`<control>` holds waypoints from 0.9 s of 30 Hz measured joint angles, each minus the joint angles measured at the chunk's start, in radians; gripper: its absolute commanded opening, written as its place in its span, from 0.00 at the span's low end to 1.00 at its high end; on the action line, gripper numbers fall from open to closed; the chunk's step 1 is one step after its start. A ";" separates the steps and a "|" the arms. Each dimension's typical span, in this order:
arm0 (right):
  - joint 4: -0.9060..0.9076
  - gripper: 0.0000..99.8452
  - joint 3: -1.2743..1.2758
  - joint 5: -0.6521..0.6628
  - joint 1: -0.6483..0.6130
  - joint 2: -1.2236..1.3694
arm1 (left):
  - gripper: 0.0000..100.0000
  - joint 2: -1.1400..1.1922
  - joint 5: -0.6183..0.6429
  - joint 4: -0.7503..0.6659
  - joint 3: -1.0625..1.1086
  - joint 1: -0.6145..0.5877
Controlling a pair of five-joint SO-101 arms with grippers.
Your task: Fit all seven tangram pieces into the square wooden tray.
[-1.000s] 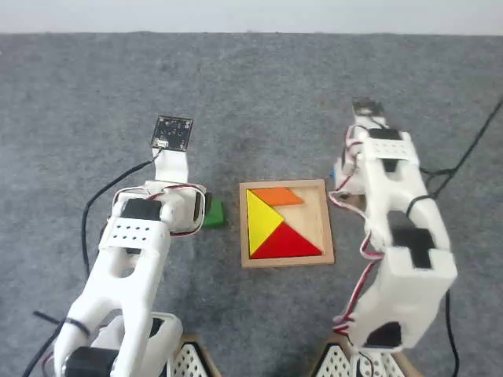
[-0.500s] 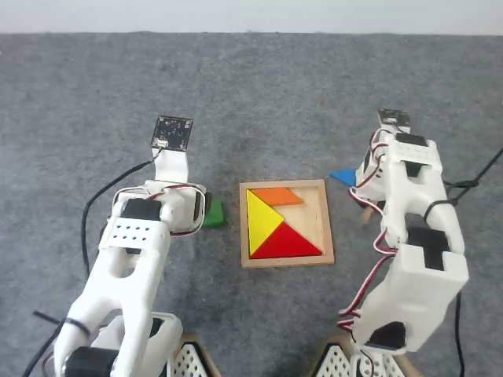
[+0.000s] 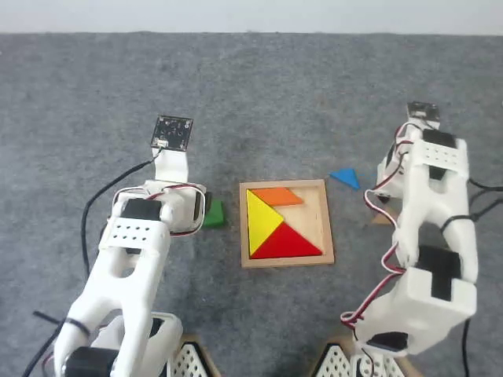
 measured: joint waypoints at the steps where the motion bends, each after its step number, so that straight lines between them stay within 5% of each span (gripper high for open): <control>1: 0.011 0.26 0.002 0.002 0.012 0.000 | 0.19 0.000 0.000 0.000 0.000 0.000; 7: 0.002 0.26 0.143 0.002 0.037 -0.066 | 0.19 0.000 0.000 0.000 0.000 0.002; 16: -0.169 0.26 0.407 -0.233 -0.078 -0.364 | 0.19 0.000 0.000 0.000 0.000 0.002; 21: -0.176 0.27 0.413 -0.281 -0.098 -0.373 | 0.19 0.000 0.000 0.000 0.000 0.000; 27: -0.178 0.27 0.391 -0.494 -0.169 -0.293 | 0.19 0.000 0.000 0.000 0.000 0.002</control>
